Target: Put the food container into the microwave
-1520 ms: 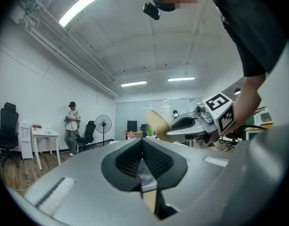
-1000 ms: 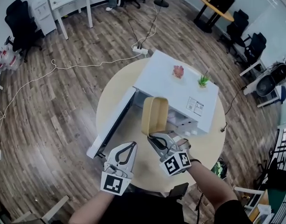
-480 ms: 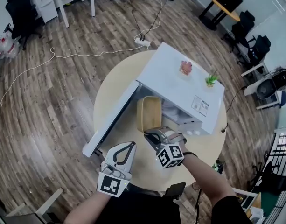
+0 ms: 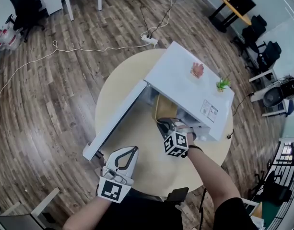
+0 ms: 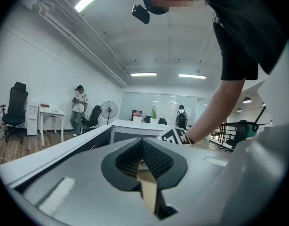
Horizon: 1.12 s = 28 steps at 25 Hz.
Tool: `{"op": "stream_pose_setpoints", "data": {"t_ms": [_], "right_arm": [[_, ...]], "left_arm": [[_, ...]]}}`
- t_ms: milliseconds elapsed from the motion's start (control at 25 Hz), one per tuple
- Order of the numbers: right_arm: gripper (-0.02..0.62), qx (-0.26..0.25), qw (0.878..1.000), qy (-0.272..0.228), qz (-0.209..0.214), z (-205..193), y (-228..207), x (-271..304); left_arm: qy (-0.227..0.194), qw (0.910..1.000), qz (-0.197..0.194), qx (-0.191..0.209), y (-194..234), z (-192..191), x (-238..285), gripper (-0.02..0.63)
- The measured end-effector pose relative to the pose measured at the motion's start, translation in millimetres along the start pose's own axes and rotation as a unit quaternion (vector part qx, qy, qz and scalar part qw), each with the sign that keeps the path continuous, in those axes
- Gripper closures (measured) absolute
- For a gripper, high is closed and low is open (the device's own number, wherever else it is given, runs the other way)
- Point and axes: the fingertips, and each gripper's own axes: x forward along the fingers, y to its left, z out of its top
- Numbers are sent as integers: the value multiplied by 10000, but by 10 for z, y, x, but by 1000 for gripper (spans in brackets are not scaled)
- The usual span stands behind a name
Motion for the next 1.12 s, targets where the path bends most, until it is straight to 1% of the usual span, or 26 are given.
{"op": "stream_pose_setpoints", "data": {"t_ms": [40, 120, 160, 240, 360, 560, 720, 880, 1120], "right_arm": [[575, 93, 9999, 130, -59, -61, -58, 36], [575, 245, 9990, 353, -155, -174, -148, 98], [575, 288, 9985, 432, -191, -218, -182, 122], [575, 313, 9977, 551, -253, -278, -245, 157], [575, 340, 9956, 779, -389, -350, -354, 220], [575, 404, 9905, 1108, -710, -464, -500, 341], [575, 537, 9871, 1217, -894, -493, -619, 403], [575, 660, 9841, 1303, -1011, -534, -717, 459], [575, 835, 9800, 1342, -1210, -577, -838, 541]], "left_arm": [[-114, 9998, -23, 151, 12, 42, 4, 606], [-478, 9964, -126, 695, 30, 187, 21, 606], [-492, 9961, -119, 729, 40, 191, 14, 606], [-322, 9982, -34, 499, 61, 121, -14, 606], [-477, 9959, -68, 762, 87, 185, -12, 606], [-445, 9963, -22, 737, 116, 139, -19, 606], [-398, 9971, 31, 651, 150, 98, -27, 606], [-399, 9969, 27, 672, 158, 80, -26, 606], [-320, 9980, 25, 552, 166, 12, -36, 606]]}}
